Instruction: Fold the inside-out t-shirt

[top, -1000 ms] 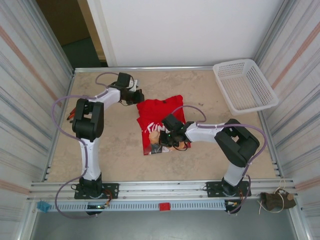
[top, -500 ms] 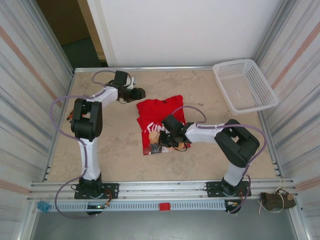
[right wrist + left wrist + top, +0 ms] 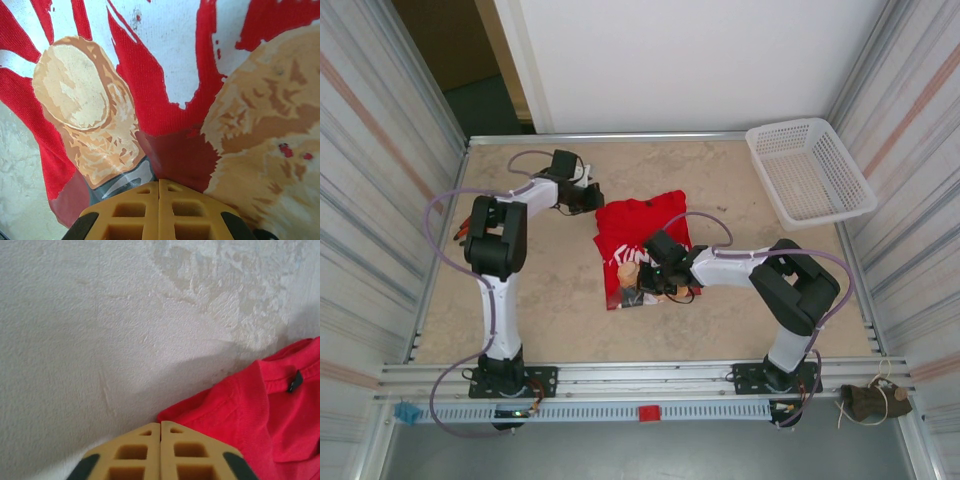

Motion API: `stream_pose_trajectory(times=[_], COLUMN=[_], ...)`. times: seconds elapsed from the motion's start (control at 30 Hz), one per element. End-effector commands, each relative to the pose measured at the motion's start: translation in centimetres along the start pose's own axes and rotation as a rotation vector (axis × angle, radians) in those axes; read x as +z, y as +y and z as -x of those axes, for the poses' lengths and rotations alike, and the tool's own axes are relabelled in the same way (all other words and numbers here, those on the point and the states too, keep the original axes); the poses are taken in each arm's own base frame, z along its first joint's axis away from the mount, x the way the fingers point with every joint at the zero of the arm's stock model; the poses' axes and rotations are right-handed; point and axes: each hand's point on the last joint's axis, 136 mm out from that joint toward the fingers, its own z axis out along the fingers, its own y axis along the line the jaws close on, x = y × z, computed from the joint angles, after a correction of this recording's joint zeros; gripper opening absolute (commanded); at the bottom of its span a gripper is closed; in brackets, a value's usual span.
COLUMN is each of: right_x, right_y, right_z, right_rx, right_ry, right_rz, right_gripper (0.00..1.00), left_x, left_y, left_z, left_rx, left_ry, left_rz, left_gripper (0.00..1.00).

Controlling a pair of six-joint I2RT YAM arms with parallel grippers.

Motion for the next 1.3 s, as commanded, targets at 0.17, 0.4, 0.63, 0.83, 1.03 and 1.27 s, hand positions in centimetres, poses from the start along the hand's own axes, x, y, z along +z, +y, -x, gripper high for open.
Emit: stream_pose_trajectory(times=[0.17,0.4,0.63,0.83,1.03,1.27], right_x=[1.2,1.4,1.0,-2.0,-8.0,-9.6], right_y=[-5.1,-5.2,-4.5,0.0,-0.5,-6.7], right_z=[-3.6,-4.2,-4.0,-0.4,4.9,6.3], right_rx=[0.047,0.048,0.037,-0.028,-0.013,0.131], right_ry=[0.083,0.086,0.082,0.045,-0.078,-0.104], right_rz=[-0.174,-0.183,-0.171,-0.046,-0.009,-0.009], right_gripper=[0.0,0.0,0.0,0.0,0.0,0.0], left_x=[0.1,0.8,1.0,-3.9,-11.0,-10.1], left_y=[-1.4,-1.0,1.2,0.1,-5.9,-12.3], left_z=[2.9,4.8,4.1,5.3,1.8,-10.6], left_rx=[-0.011,-0.043,-0.103,-0.061,-0.013,-0.011], left_ry=[-0.066,-0.085,-0.079,-0.147,-0.169,-0.044], left_rz=[-0.045,-0.039,-0.004,-0.012,-0.114,-0.239], left_gripper=[0.0,0.0,0.24,0.55,0.59,0.59])
